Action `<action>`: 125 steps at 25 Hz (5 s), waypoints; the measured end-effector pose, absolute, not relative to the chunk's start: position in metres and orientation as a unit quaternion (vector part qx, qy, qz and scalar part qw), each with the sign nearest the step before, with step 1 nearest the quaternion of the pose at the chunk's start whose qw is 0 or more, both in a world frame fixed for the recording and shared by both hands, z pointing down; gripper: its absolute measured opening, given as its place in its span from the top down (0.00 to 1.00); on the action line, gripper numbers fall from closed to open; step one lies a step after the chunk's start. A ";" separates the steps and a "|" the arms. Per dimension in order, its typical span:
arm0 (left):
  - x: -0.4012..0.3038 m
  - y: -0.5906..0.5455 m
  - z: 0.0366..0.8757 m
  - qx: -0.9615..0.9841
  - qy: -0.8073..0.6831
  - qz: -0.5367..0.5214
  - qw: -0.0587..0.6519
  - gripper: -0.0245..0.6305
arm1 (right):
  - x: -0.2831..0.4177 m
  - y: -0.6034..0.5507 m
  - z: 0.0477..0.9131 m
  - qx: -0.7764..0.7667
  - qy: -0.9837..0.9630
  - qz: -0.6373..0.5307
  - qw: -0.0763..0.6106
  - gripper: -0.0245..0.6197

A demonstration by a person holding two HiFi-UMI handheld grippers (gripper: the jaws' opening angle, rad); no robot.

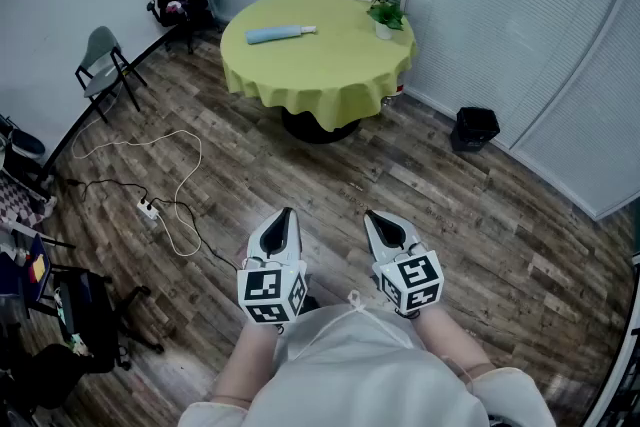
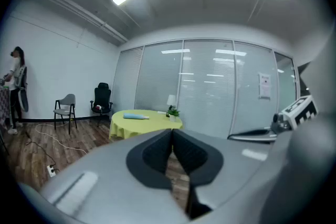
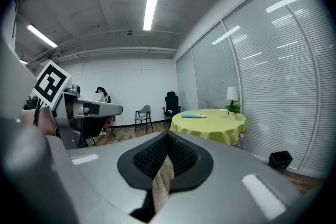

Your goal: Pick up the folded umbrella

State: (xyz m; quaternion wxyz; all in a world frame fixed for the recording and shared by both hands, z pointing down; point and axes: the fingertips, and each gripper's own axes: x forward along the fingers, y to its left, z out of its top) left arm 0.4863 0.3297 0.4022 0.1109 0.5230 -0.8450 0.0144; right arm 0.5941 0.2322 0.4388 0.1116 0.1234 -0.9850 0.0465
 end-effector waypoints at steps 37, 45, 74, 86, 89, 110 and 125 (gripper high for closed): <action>0.203 0.307 0.445 0.522 -0.832 0.000 0.190 0.95 | 0.338 0.198 0.484 0.175 -0.960 0.123 0.178 0.96; 0.059 0.316 0.446 0.532 -0.823 0.001 0.199 0.95 | 0.195 0.201 0.480 0.205 -0.952 0.148 0.172 0.96; -0.169 0.041 0.465 0.483 -0.848 -0.016 0.218 0.95 | -0.060 -0.096 0.495 0.124 -0.964 0.133 0.193 0.96; -0.220 -0.115 0.481 0.531 -0.815 -0.003 0.234 0.95 | -0.101 -0.230 0.516 0.154 -0.951 0.173 0.203 0.96; -0.244 -0.142 0.487 0.537 -0.809 -0.004 0.238 0.95 | -0.109 -0.253 0.520 0.182 -0.945 0.181 0.204 0.96; -0.357 -0.286 0.590 0.783 -0.516 0.227 0.262 0.74 | -0.221 -0.317 0.554 0.419 -0.852 0.249 0.191 0.96; -0.332 -0.347 0.680 0.801 -0.327 0.430 0.257 0.36 | -0.219 -0.325 0.590 0.460 -0.813 0.280 0.222 0.96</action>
